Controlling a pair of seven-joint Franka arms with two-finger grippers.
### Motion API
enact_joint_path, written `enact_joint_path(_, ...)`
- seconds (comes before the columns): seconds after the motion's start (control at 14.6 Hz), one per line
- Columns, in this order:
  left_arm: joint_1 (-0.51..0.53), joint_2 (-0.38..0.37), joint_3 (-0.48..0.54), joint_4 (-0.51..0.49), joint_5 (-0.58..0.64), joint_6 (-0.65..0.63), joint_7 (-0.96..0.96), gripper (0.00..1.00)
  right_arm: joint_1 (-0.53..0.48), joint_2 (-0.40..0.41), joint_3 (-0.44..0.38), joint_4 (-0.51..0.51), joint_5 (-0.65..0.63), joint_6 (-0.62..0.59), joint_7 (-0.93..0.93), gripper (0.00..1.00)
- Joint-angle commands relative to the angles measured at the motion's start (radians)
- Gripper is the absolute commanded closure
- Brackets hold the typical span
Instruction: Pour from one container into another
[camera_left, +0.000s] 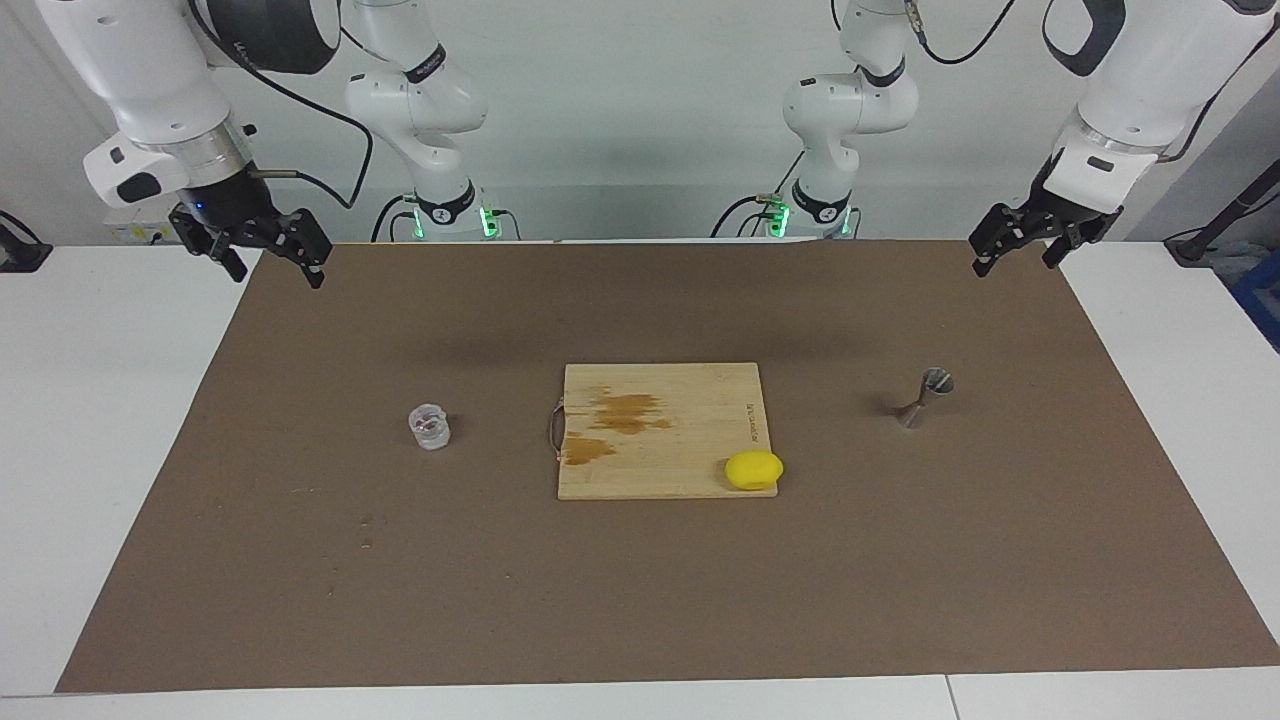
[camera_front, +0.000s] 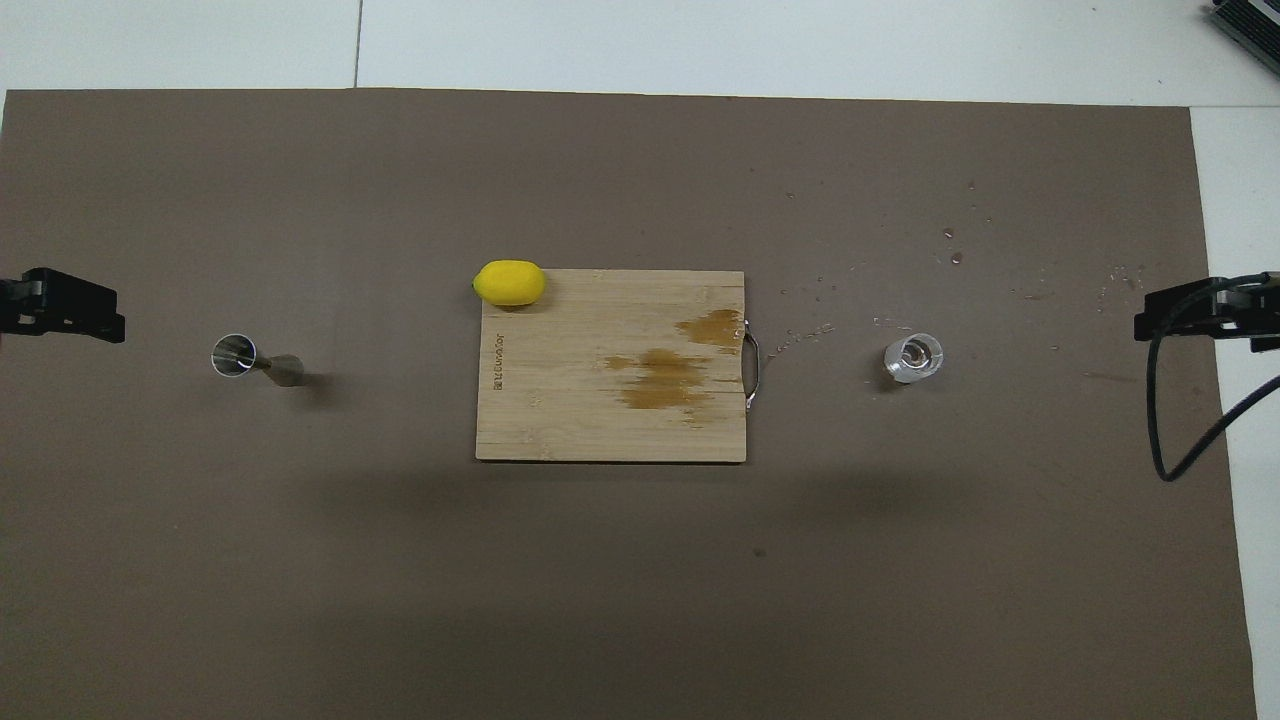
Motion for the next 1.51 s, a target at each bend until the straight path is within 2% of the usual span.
enact_joint_path(0.0, 0.008, -0.018, -0.002, -0.016, -0.014, 0.011, 0.006, 0.0, -0.011, -0.014, 0.007, -0.021, 0.008, 0.01, 0.008, 0.0)
enact_joint_path(0.48, 0.003, -0.023, 0.002, -0.022, -0.015, 0.019, 0.006, 0.0, -0.01, -0.019, 0.007, -0.027, 0.008, 0.009, 0.022, 0.0)
enact_joint_path(0.62, 0.003, -0.023, 0.001, -0.021, -0.015, 0.02, 0.007, 0.0, -0.035, -0.024, 0.007, -0.036, 0.013, 0.009, 0.028, 0.0)
enact_joint_path(1.1, -0.026, -0.024, -0.004, -0.022, -0.027, 0.06, 0.018, 0.0, -0.105, -0.04, 0.006, -0.095, 0.152, 0.023, 0.089, 0.0)
enact_joint_path(1.23, -0.038, -0.024, -0.004, -0.022, -0.027, 0.066, 0.02, 0.0, -0.112, -0.054, 0.007, -0.122, 0.197, 0.018, 0.158, 0.0)
enact_joint_path(1.44, -0.043, -0.026, -0.004, -0.025, -0.027, 0.049, 0.012, 0.0, -0.177, -0.051, 0.006, -0.173, 0.33, 0.012, 0.204, 0.0)
